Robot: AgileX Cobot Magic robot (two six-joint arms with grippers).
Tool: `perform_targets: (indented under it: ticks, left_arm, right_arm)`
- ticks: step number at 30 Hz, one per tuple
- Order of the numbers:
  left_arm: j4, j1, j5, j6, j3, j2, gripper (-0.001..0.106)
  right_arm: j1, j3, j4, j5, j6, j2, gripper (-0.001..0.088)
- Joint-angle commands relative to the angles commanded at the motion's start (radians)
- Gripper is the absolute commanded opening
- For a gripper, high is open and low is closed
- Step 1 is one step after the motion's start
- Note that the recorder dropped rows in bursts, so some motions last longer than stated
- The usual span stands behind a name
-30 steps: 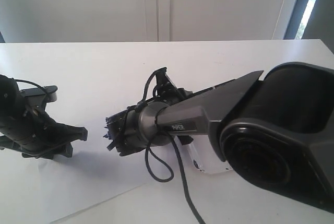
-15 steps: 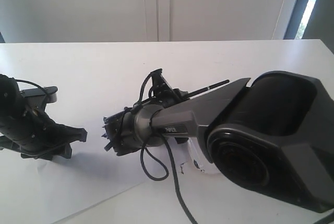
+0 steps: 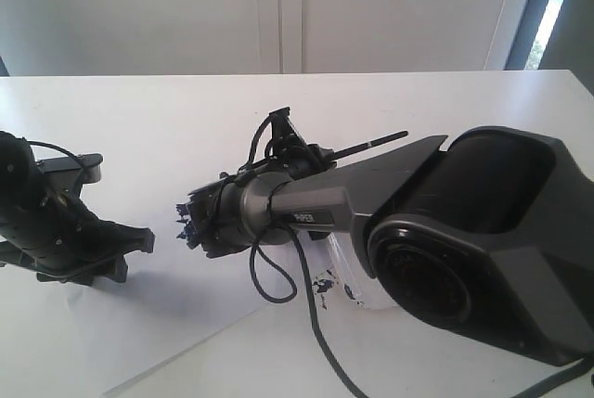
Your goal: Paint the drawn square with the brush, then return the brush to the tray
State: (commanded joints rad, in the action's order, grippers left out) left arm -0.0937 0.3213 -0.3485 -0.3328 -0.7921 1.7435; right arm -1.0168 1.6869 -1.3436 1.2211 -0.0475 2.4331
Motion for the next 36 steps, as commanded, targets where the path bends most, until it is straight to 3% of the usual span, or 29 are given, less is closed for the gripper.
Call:
perform_targets:
  ticks: [21, 36]
  left_arm:
    - [0.006, 0.000, -0.002, 0.000, 0.000, 0.000, 0.048]
    - [0.006, 0.000, -0.011, 0.000, 0.000, 0.000, 0.048]
  right_arm:
    - [-0.041, -0.004, 0.131, 0.000, 0.047, -0.054, 0.0000]
    - [0.036, -0.004, 0.083, 0.000, 0.055, -0.021, 0.0000]
